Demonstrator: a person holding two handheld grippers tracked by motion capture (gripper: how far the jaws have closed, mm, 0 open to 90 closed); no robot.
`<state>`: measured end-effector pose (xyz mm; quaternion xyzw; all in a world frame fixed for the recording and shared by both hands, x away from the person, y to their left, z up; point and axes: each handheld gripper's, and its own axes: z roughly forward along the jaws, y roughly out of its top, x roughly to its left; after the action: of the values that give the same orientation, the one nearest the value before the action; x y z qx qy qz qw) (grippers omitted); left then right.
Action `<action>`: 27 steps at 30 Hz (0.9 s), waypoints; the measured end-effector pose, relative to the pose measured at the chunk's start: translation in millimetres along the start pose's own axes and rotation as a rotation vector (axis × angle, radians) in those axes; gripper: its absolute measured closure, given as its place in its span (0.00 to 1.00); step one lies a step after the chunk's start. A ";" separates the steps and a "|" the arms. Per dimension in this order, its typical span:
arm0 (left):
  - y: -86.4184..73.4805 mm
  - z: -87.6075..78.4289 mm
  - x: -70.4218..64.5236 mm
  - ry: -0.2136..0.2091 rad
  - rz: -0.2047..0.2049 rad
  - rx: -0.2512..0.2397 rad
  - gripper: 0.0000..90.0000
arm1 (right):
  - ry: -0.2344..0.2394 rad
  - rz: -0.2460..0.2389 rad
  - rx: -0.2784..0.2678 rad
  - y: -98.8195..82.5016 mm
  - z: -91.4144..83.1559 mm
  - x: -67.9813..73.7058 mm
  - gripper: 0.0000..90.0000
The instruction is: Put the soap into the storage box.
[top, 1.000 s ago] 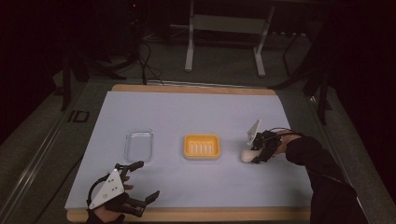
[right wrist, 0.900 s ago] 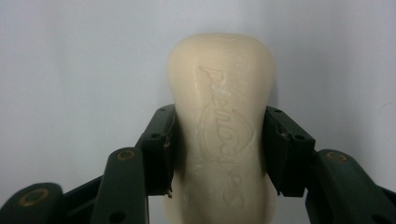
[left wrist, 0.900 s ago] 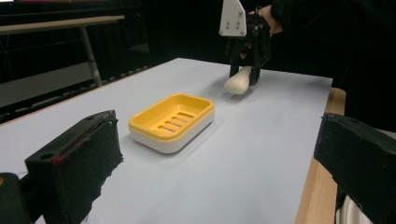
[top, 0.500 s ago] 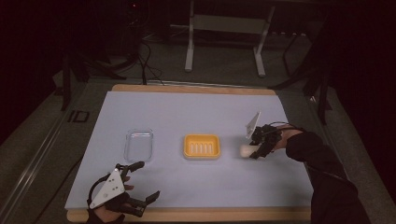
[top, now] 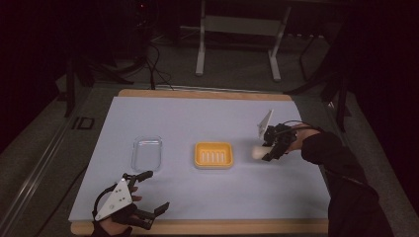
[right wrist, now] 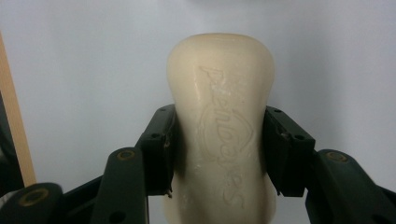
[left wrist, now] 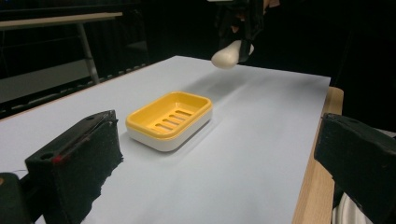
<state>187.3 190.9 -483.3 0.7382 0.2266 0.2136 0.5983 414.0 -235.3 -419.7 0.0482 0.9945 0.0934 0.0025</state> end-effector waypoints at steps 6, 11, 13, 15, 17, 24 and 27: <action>-0.1 0.3 0.0 -0.004 0.001 0.002 0.01 | -0.015 -0.008 -0.001 11.8 -10.6 1.0 0.55; -0.1 1.0 0.1 -0.010 0.002 0.004 0.01 | -0.038 -0.018 0.007 22.1 -17.4 0.0 0.55; 0.0 0.9 0.1 -0.011 0.002 0.002 0.01 | -0.036 -0.015 0.002 23.8 -18.5 -0.1 0.55; 0.1 0.5 0.2 -0.011 0.001 0.001 0.01 | -0.035 -0.023 -0.009 29.2 -20.6 -0.1 0.55; 0.1 0.5 0.1 -0.012 0.001 0.001 0.01 | -0.040 -0.036 -0.017 33.0 -21.4 0.5 0.55; 0.0 0.6 -0.1 -0.017 0.001 0.002 0.01 | -0.033 -0.061 -0.031 47.4 -21.6 1.5 0.55; -0.1 1.1 -0.5 -0.021 0.001 0.005 0.01 | -0.032 -0.061 -0.050 53.3 -21.9 1.6 0.55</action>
<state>187.6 189.8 -483.6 0.7421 0.2205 0.2059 0.5986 417.2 -187.0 -388.3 0.0191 0.9927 0.1172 0.0226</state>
